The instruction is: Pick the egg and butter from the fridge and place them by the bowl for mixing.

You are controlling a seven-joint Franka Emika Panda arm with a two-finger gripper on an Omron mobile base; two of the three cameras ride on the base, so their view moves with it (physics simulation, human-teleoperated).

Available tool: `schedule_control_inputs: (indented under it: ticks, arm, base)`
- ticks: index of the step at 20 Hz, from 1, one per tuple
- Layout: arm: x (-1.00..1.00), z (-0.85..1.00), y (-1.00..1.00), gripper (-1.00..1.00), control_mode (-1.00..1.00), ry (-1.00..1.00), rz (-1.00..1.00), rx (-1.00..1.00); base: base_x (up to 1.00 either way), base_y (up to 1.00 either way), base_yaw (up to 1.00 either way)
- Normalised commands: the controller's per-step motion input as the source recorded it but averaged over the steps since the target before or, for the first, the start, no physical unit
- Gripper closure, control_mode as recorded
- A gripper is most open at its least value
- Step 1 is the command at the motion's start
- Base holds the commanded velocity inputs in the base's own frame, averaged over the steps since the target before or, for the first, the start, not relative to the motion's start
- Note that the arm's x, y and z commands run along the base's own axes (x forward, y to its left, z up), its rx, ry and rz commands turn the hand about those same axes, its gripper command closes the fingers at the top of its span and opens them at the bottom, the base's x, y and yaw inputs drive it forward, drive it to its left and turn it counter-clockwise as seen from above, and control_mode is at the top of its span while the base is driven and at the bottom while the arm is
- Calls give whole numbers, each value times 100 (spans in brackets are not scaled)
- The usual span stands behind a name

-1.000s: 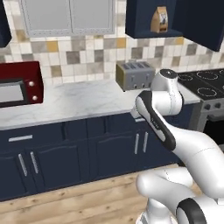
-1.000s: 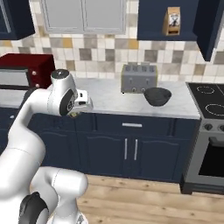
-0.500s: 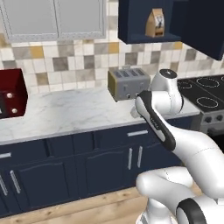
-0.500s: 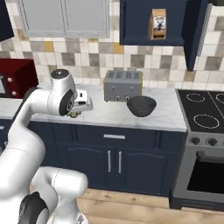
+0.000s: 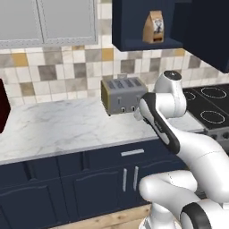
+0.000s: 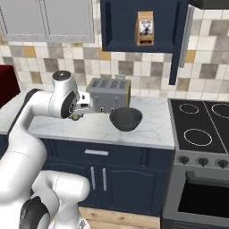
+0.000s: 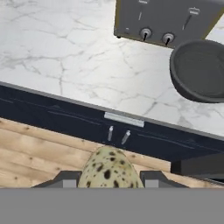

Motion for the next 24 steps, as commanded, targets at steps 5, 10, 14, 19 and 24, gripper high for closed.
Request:
schedule_control_inputs:
  ticks: [5,10,14,19,24]
  arm:
    - [0,0,0,100,100,0,0,0]
    - [0,0,0,100,100,0,0,0]
    - [0,0,0,100,100,0,0,0]
    - [0,0,0,100,100,0,0,0]
    - [0,0,0,100,100,0,0,0]
  base:
    - [60,-41,10]
    - [61,-33,9]
    - [58,-23,7]
    - [51,-15,3]
    - [9,-6,0]
